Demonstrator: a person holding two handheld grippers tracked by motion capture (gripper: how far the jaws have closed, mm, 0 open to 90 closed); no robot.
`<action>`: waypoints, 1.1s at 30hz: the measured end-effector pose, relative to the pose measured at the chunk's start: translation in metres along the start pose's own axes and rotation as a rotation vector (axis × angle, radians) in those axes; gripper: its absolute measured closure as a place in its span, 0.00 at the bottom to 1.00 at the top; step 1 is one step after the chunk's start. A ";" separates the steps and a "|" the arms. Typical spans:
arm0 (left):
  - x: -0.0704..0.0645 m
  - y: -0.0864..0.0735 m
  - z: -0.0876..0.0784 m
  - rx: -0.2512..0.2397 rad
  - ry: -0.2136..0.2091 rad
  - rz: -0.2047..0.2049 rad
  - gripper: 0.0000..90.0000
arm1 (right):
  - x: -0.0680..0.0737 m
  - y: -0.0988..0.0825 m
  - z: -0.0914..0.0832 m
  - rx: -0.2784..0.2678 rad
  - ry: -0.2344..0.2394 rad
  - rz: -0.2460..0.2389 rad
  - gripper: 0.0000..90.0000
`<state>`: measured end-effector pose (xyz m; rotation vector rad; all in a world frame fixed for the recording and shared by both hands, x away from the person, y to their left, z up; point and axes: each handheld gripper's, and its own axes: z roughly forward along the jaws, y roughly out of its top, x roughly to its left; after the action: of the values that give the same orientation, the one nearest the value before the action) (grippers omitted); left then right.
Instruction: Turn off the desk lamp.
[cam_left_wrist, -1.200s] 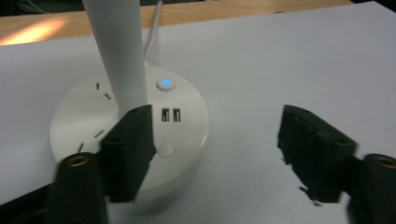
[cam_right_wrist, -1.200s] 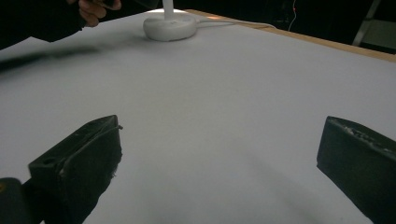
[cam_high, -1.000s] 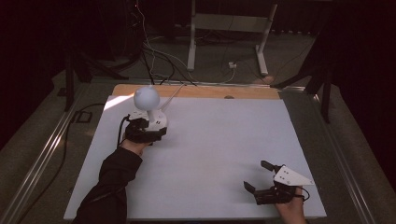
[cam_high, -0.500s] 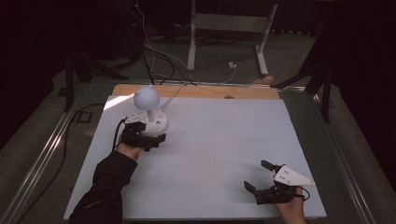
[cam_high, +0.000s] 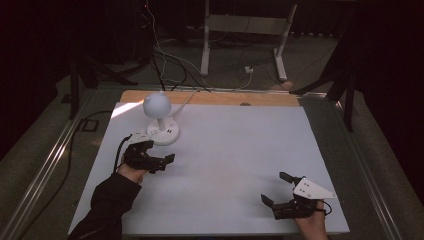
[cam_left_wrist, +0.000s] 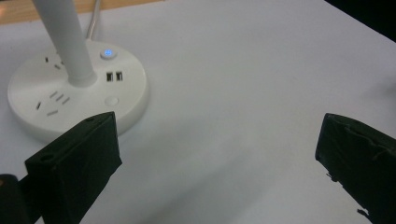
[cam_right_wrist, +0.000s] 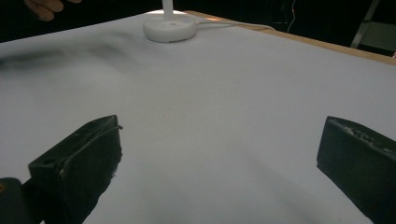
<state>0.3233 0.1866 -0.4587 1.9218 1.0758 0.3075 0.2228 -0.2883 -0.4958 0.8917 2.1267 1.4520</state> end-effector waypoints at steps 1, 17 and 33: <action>0.000 -0.002 -0.002 0.001 0.000 -0.001 0.01 | 0.000 0.000 0.000 0.000 -0.001 0.001 0.00; -0.003 -0.032 -0.023 0.022 -0.034 0.002 0.01 | 0.000 0.000 0.001 0.003 0.000 0.003 0.00; -0.008 -0.070 -0.040 0.048 -0.040 0.047 0.01 | 0.000 -0.001 0.001 0.008 -0.001 0.005 0.00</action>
<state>0.2562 0.2199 -0.4896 1.9895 1.0213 0.2699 0.2231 -0.2872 -0.4967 0.9004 2.1329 1.4463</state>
